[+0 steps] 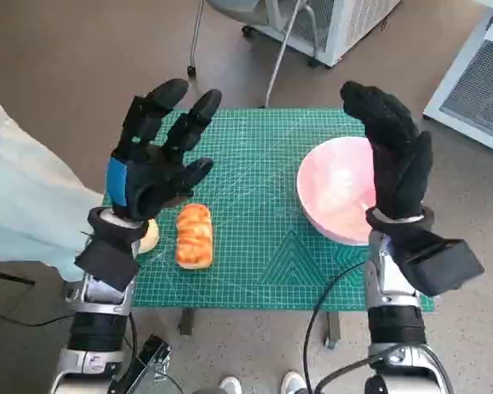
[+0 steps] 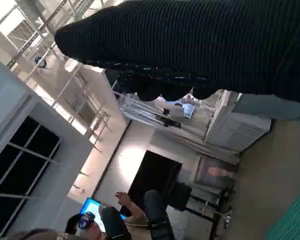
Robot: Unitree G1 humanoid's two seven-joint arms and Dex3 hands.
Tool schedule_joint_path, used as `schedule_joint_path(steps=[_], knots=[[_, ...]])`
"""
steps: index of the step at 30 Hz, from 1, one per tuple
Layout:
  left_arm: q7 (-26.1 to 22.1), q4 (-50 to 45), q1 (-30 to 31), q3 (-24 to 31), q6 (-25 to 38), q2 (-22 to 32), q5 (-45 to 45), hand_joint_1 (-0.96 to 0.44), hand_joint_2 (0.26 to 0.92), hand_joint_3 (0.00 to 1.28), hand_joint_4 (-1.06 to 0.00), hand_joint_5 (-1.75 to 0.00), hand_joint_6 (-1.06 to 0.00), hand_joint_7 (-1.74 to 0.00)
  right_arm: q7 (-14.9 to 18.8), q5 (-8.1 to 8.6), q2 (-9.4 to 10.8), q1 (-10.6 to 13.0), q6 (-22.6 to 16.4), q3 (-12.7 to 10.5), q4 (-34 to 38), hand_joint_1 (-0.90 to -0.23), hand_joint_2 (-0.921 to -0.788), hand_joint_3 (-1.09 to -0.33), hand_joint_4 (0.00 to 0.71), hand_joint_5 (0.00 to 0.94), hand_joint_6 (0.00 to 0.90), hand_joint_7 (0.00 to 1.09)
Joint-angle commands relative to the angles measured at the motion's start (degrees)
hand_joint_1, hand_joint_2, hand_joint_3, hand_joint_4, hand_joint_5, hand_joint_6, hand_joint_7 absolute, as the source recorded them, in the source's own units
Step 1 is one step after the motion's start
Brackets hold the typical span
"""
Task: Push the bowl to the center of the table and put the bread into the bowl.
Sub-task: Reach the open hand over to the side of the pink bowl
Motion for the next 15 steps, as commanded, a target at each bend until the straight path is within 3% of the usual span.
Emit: schedule_joint_path(steps=[1,15], knots=[[-0.3,-0.3,-0.8,0.3,0.3,0.5,-0.6,-0.18,0.921,0.21,-0.42,-0.06,-0.20,-0.65,0.6,0.44,0.3,0.3,0.4,0.1,0.7,-0.579,-0.921,-0.778,0.399,0.007,0.019,0.82],[0.0,0.0,-1.0,-0.2,-0.1,0.2,0.2,-0.19,0.921,0.21,-0.42,-0.06,-0.20,-0.64,1.0,0.35,-0.1,0.9,0.5,0.2,-0.1,-0.575,-0.921,-0.779,0.400,0.008,0.018,0.82]])
